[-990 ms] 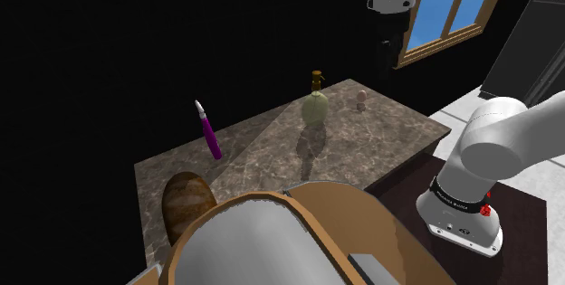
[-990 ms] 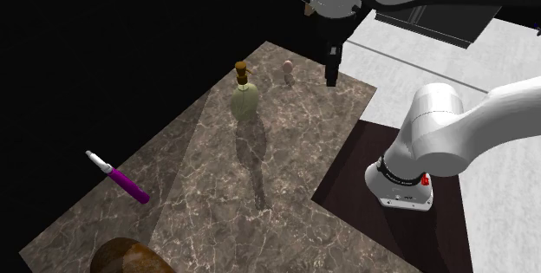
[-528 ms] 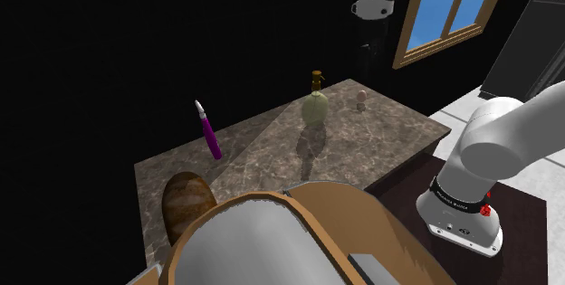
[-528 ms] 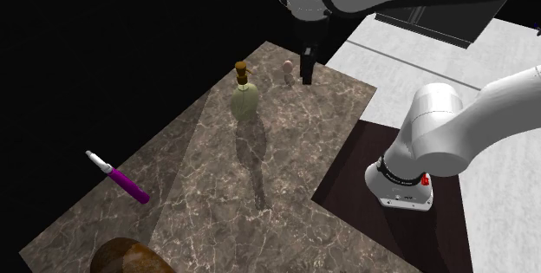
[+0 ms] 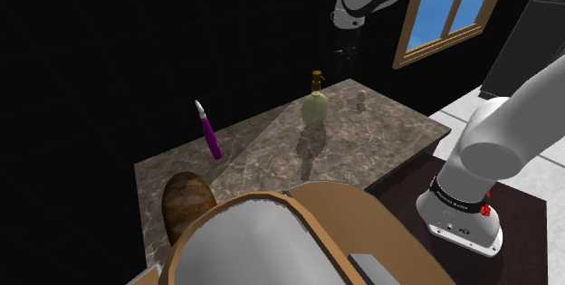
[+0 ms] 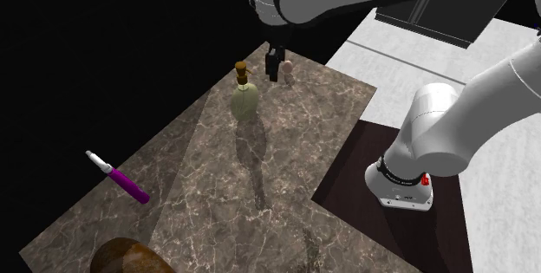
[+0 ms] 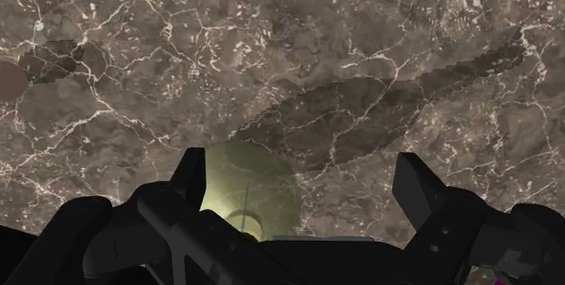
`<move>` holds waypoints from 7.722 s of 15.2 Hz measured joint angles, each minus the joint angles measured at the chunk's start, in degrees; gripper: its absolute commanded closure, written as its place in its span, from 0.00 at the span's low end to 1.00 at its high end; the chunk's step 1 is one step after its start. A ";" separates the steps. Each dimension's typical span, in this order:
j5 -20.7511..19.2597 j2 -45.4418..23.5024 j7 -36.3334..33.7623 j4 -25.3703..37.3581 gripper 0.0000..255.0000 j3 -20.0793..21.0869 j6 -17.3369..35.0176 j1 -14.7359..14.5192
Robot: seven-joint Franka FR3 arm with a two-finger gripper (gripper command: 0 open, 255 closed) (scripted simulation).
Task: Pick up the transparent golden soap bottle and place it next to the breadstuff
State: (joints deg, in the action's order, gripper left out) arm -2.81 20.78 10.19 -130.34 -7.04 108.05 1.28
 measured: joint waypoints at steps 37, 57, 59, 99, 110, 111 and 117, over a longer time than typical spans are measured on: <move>3.83 -22.10 3.02 12.56 1.00 -1.80 14.90 0.10; 3.22 -19.11 2.49 24.48 1.00 -1.73 0.05 0.03; 3.21 -19.08 2.45 26.13 1.00 -1.72 -1.64 0.02; 5.56 -32.28 2.74 75.12 1.00 -2.30 -37.62 1.09; 2.47 -20.83 -11.90 60.14 1.00 4.44 -33.93 -8.24; 2.30 -20.13 -13.56 59.57 1.00 5.32 -34.03 -9.12; 1.85 -18.44 -22.15 57.77 1.00 9.82 -34.08 -13.33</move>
State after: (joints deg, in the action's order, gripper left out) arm -0.96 2.34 -11.96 -72.57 2.78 73.97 -12.05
